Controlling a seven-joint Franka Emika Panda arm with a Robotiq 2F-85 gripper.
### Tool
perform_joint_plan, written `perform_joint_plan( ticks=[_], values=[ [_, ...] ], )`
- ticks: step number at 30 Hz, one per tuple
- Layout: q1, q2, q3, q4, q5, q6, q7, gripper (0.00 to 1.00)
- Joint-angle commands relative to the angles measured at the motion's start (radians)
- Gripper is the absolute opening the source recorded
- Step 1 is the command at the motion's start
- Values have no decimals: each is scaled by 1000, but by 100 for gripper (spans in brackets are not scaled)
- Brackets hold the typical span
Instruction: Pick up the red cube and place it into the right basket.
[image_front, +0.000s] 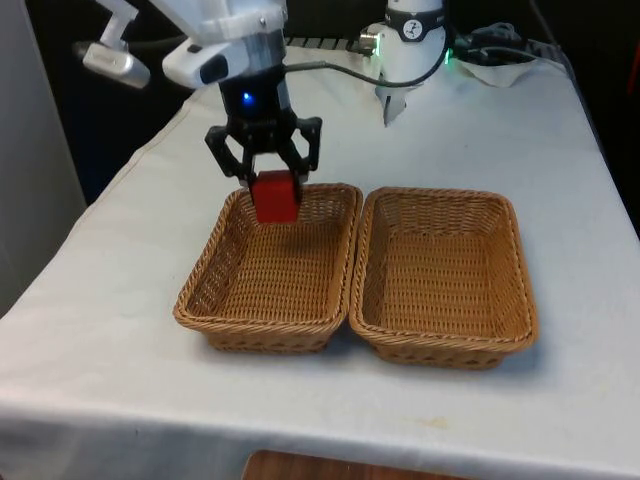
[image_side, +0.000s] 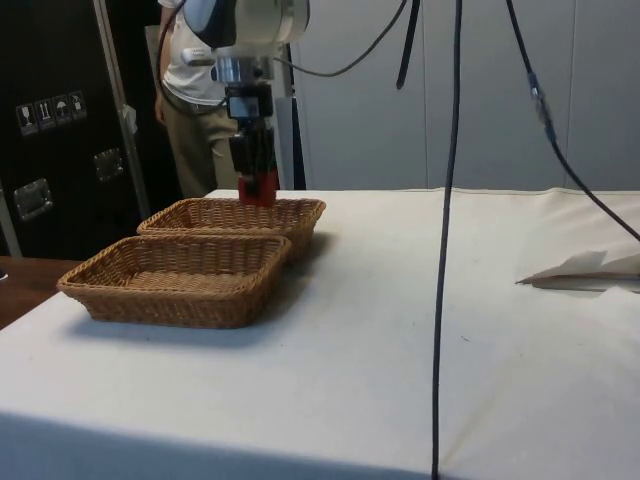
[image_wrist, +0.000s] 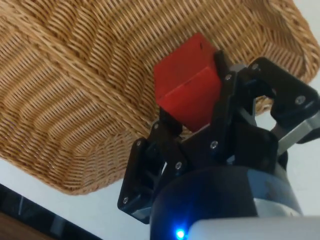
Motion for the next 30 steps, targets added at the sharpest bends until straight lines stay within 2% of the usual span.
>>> perform_joint_plan(
  ticks=[1,6,9,14,15,16,22,24,25,28,29,30],
  values=[
    [-5,8,8,5,14,10,-8,2],
    [1,24,6,4,27,17,-16,2],
    [-4,49,22,18,42,37,-17,2],
    [-4,73,26,32,55,43,-17,2],
    [2,66,20,22,49,43,-16,2],
    [-4,76,26,34,58,43,-18,2],
    [-3,88,27,42,66,43,-19,2],
    [1,84,25,35,61,43,-17,18],
    [-3,90,30,43,65,43,-19,18],
    [-4,92,31,44,65,43,-18,46],
    [-4,92,31,44,65,43,-18,61],
    [-4,92,31,44,65,43,-18,70]
  ],
)
